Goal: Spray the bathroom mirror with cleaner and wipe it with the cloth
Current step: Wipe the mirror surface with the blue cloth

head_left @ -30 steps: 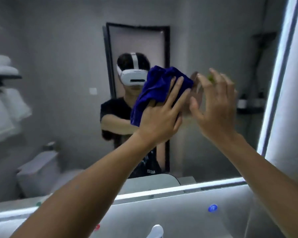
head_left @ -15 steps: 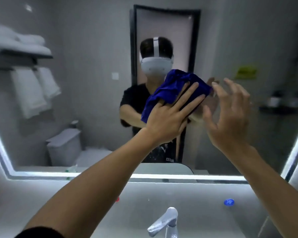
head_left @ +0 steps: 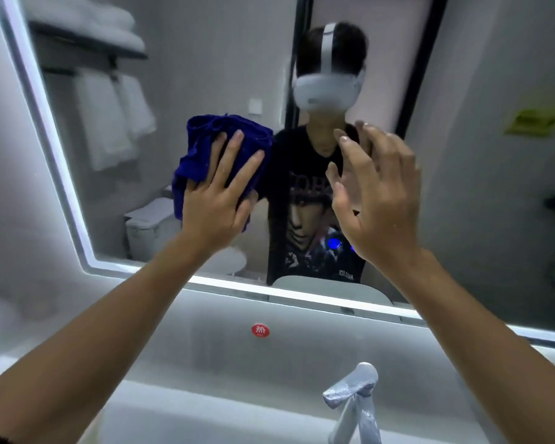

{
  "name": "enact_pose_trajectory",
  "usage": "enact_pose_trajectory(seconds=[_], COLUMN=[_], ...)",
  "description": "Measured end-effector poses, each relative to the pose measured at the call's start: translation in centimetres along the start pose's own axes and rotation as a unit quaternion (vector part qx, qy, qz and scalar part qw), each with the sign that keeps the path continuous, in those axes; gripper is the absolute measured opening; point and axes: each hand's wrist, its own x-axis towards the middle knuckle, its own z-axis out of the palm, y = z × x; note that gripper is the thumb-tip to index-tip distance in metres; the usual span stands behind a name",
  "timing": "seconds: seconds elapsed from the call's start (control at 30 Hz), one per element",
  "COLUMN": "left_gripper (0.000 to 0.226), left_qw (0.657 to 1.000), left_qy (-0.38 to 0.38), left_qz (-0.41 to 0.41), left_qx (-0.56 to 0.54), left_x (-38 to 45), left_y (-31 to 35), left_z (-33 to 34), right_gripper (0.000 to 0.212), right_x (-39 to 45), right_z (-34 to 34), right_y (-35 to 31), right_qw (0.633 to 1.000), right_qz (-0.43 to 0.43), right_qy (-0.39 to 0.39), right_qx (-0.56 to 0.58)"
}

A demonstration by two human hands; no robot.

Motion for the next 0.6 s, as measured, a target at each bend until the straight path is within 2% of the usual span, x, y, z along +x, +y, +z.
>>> enact_pose_trajectory(seconds=[0.1, 0.2, 0.43, 0.6], left_gripper=[0.058, 0.056, 0.05, 0.054], left_qw=[0.998, 0.995, 0.994, 0.993], left_qy=[0.017, 0.034, 0.055, 0.01], left_qz=[-0.059, -0.098, -0.09, -0.115], left_qx=[0.006, 0.008, -0.006, -0.015], left_x=[-3.3, -5.0, -6.6, -15.7], left_y=[-4.9, -7.2, -6.4, -2.0], left_z=[-0.6, -0.6, 0.3, 2.4], right_gripper=[0.045, 0.043, 0.039, 0.042], right_x=[-0.2, -0.2, -1.3, -3.8], right_z=[0.7, 1.6, 4.3, 5.1], right_y=[-1.3, -2.0, -5.2, -6.5], right_qw=[1.0, 0.999, 0.998, 0.995], right_qz=[-0.016, -0.029, -0.051, -0.048], right_qy=[-0.009, -0.011, -0.008, -0.055], right_qx=[0.012, 0.017, 0.043, 0.072])
